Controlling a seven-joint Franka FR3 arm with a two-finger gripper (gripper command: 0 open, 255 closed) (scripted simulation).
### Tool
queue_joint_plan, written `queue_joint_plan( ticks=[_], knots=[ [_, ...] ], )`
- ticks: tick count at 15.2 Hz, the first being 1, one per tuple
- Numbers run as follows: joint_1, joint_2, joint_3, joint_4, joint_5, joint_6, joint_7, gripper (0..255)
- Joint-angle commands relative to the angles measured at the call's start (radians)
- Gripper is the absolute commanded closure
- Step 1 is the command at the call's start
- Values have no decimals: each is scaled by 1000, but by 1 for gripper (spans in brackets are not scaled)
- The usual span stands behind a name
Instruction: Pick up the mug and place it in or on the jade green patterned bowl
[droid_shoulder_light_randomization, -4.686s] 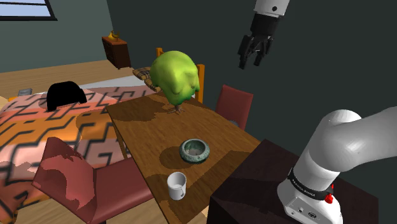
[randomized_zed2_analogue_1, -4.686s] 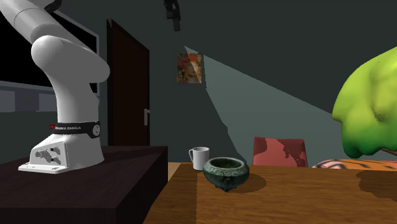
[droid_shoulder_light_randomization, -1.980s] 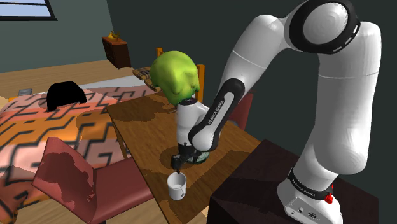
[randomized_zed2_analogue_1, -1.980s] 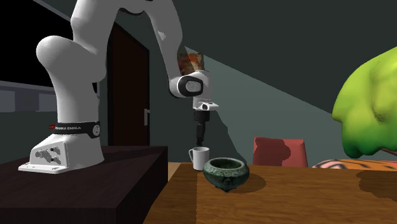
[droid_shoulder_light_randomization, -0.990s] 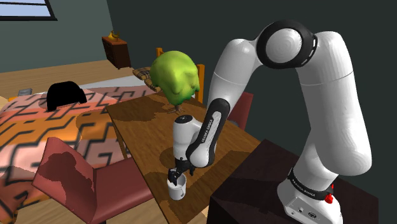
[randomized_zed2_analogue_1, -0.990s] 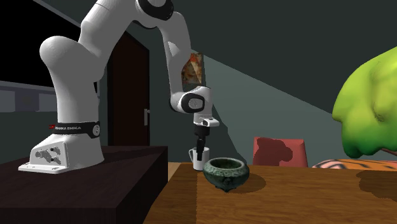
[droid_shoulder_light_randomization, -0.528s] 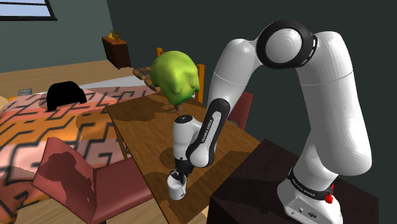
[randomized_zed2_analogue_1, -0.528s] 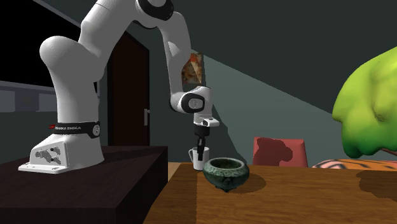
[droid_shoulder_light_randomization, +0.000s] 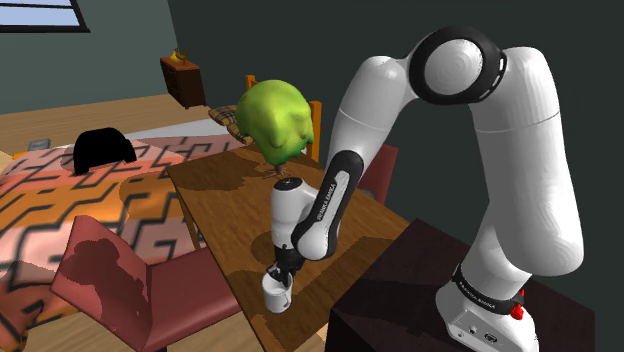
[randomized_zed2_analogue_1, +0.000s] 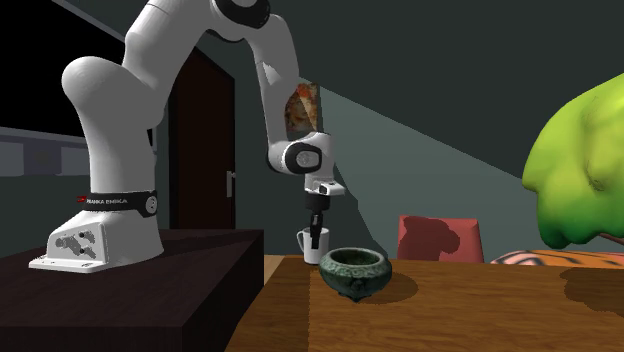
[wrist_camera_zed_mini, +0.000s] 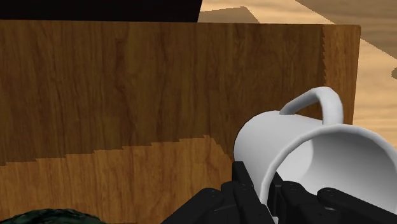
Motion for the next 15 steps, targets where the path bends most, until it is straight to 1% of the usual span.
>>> queue_joint_plan(
  ticks=[1,15],
  knots=[
    [-12,-32,13,-14,9,-18,-6,255],
    [-82,-239,102,-55,100,-182,-59,255]
  ],
)
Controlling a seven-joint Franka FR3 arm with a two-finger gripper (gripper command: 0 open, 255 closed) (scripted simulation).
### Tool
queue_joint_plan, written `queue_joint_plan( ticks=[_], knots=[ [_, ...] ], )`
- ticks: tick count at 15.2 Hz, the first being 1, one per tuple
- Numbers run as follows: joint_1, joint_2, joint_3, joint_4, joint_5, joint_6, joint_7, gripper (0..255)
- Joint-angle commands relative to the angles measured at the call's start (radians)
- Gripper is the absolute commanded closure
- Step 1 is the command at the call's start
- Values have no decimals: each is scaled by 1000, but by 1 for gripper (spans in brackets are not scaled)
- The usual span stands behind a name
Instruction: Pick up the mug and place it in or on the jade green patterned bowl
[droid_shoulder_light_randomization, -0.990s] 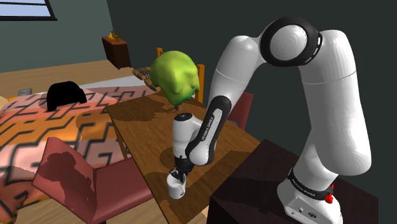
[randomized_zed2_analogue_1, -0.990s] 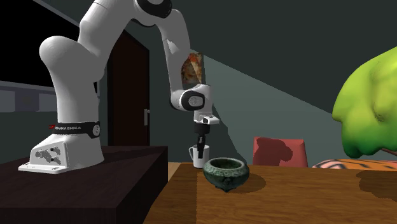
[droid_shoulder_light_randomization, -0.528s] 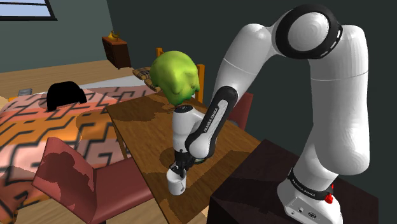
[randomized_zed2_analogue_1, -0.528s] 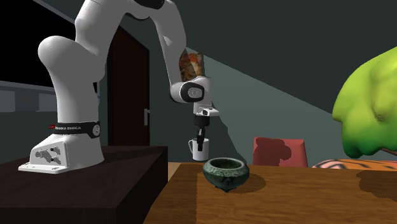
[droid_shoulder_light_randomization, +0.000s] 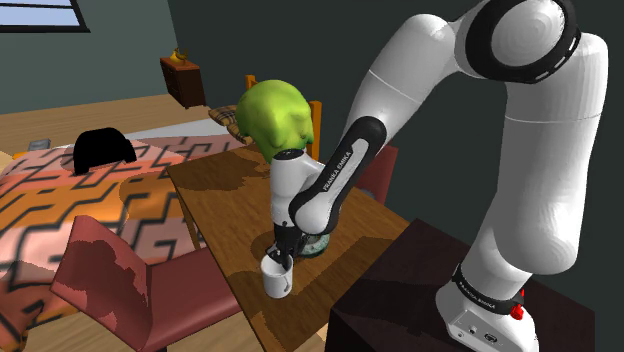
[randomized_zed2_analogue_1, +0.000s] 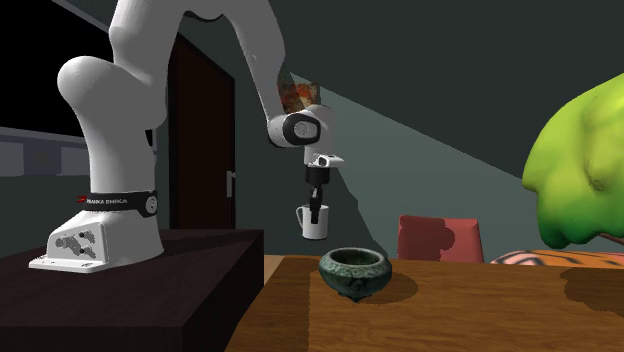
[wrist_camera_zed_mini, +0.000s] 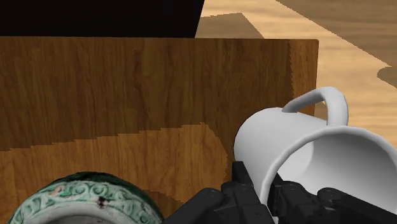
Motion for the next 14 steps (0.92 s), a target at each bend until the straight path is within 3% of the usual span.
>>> queue_joint_plan(
  ticks=[1,14],
  knots=[
    [-6,-26,9,1,14,-25,-7,255],
    [-33,-202,47,8,107,-201,-62,255]
  ],
)
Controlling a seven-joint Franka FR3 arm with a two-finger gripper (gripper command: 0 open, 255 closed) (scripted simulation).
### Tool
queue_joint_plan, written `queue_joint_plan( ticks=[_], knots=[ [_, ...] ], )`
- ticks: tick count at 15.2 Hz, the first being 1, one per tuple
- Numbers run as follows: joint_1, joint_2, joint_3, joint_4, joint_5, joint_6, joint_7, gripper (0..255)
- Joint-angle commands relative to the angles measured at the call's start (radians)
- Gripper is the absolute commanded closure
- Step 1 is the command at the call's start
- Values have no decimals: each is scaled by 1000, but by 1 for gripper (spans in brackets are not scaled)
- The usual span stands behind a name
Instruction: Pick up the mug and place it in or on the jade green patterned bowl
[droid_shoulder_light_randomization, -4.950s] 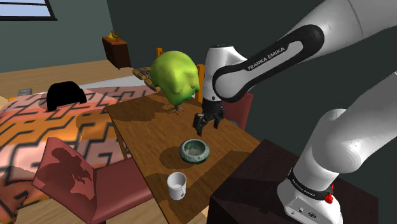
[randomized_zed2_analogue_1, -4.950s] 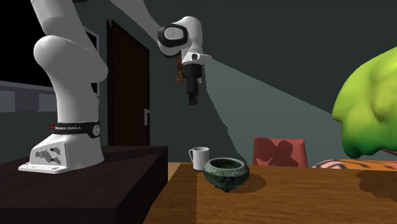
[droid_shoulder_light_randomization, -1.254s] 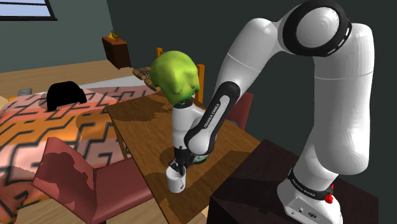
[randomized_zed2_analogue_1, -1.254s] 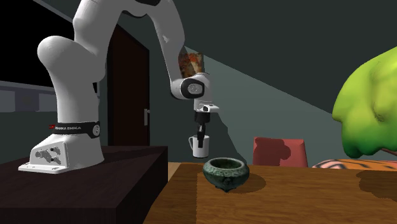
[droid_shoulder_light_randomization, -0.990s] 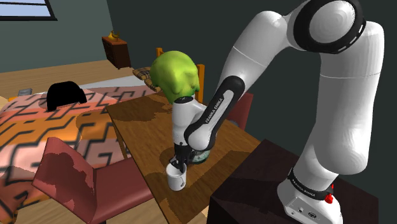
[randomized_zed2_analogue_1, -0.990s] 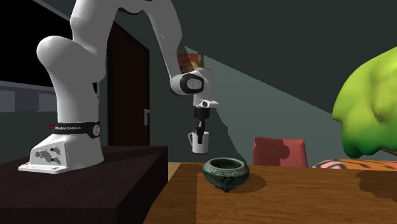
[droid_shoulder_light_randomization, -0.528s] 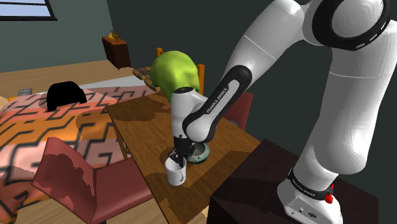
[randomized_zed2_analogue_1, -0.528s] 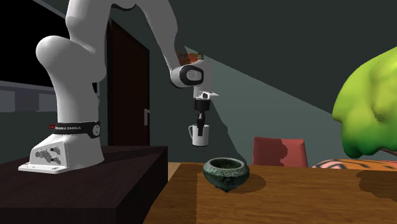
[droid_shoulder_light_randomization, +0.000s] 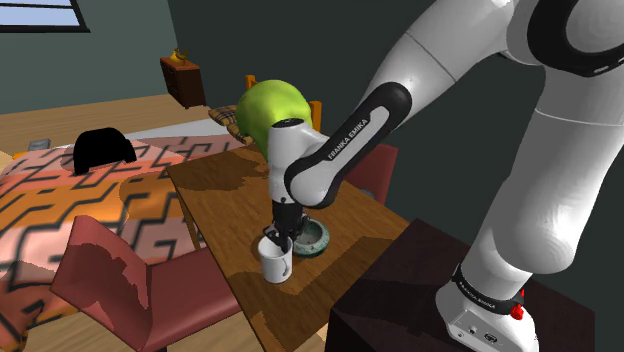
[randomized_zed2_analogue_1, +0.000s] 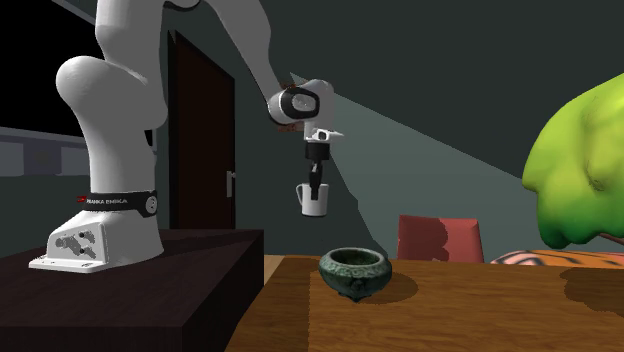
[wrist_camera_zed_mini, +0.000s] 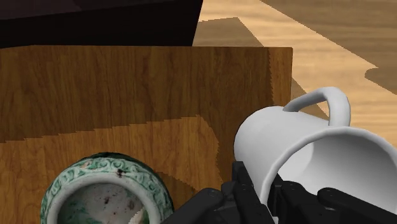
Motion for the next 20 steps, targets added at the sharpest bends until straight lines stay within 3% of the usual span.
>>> queue_joint_plan(
  ticks=[1,9,17,20],
  knots=[
    [-3,-17,0,5,8,-21,-7,255],
    [-121,-56,-99,2,23,-74,-233,255],
    [-232,-33,-200,76,2,-140,-425,255],
    [-240,-7,-209,80,-3,-119,-440,255]
  ],
)
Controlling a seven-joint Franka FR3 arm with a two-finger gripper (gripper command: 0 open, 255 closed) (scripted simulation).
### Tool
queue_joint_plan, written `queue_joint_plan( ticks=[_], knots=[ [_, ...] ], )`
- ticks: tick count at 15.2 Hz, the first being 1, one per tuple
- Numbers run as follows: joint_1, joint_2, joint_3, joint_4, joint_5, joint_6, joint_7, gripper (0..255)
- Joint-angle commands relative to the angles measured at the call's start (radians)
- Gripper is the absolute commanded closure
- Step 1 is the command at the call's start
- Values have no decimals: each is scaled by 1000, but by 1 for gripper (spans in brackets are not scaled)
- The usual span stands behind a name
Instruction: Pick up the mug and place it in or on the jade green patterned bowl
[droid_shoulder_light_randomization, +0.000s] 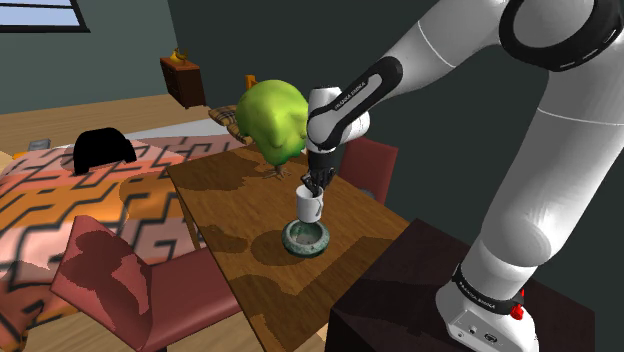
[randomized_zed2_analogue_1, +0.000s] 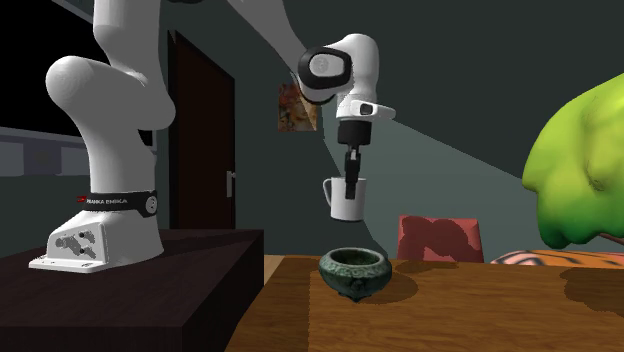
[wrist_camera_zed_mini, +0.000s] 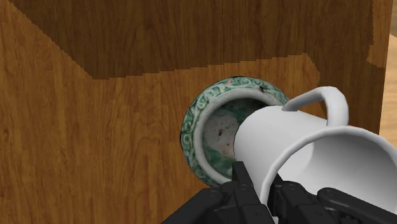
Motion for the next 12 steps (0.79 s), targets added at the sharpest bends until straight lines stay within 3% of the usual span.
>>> queue_joint_plan(
  ticks=[1,12],
  knots=[
    [-1,17,-2,-6,-2,23,-4,255],
    [4,147,-8,-21,-23,167,3,255]
  ],
)
